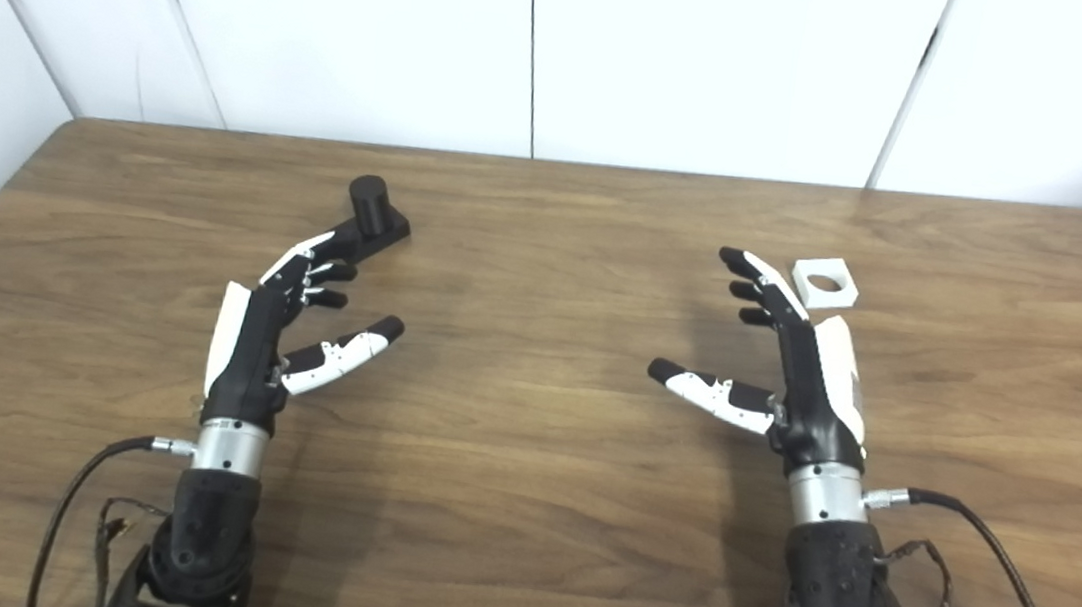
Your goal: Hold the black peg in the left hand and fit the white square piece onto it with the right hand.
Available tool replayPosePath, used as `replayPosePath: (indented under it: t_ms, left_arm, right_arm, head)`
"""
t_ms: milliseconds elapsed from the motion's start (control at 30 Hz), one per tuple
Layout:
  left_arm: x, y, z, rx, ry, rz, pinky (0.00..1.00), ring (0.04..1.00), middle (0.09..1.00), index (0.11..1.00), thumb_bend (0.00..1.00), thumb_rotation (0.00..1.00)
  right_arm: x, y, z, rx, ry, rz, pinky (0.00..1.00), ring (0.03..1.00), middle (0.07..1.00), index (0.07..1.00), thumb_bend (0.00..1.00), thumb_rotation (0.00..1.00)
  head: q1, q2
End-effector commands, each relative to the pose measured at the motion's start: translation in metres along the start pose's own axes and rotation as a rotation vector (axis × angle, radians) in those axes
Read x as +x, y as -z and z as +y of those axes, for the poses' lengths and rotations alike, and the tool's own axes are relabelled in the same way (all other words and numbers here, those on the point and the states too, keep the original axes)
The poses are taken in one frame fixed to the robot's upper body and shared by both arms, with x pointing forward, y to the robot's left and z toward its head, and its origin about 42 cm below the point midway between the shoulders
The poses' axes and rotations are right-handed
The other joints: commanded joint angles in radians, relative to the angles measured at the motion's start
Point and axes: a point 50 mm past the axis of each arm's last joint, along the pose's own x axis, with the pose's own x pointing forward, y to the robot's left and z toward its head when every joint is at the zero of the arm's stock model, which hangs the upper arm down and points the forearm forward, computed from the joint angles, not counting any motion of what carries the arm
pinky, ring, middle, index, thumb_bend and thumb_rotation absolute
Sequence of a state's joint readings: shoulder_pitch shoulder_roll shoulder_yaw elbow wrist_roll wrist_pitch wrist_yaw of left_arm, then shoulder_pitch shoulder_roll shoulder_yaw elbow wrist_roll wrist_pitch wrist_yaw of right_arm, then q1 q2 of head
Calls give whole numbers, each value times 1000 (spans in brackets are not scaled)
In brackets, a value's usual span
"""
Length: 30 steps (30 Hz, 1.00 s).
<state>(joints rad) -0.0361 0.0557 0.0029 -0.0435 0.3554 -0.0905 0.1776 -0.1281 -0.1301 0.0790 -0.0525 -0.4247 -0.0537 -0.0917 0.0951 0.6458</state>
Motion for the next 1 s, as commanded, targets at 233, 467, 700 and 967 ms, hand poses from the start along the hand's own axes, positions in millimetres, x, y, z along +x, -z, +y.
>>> replayPosePath:
  t_ms: [233,467,700,967]
  left_arm:
    - [12,-16,-2,-14,-4,-84,645,761,828,790,720,262]
    - [13,-21,-16,-4,-1,-85,630,762,831,782,721,271]
    - [14,-21,-20,6,-1,-87,631,769,840,781,717,286]
    - [15,-21,-20,19,-12,-89,647,778,841,769,715,276]
  right_arm:
    - [13,-11,-9,13,38,-77,733,808,842,831,770,246]
    - [12,-4,-23,23,40,-77,743,810,846,836,766,261]
    - [12,-1,-27,33,37,-79,764,814,846,830,768,249]
    - [12,-1,-28,34,40,-90,752,807,842,826,764,214]
  head:
    - [69,-2]
    - [185,-10]
    - [191,-14]
    - [191,-17]
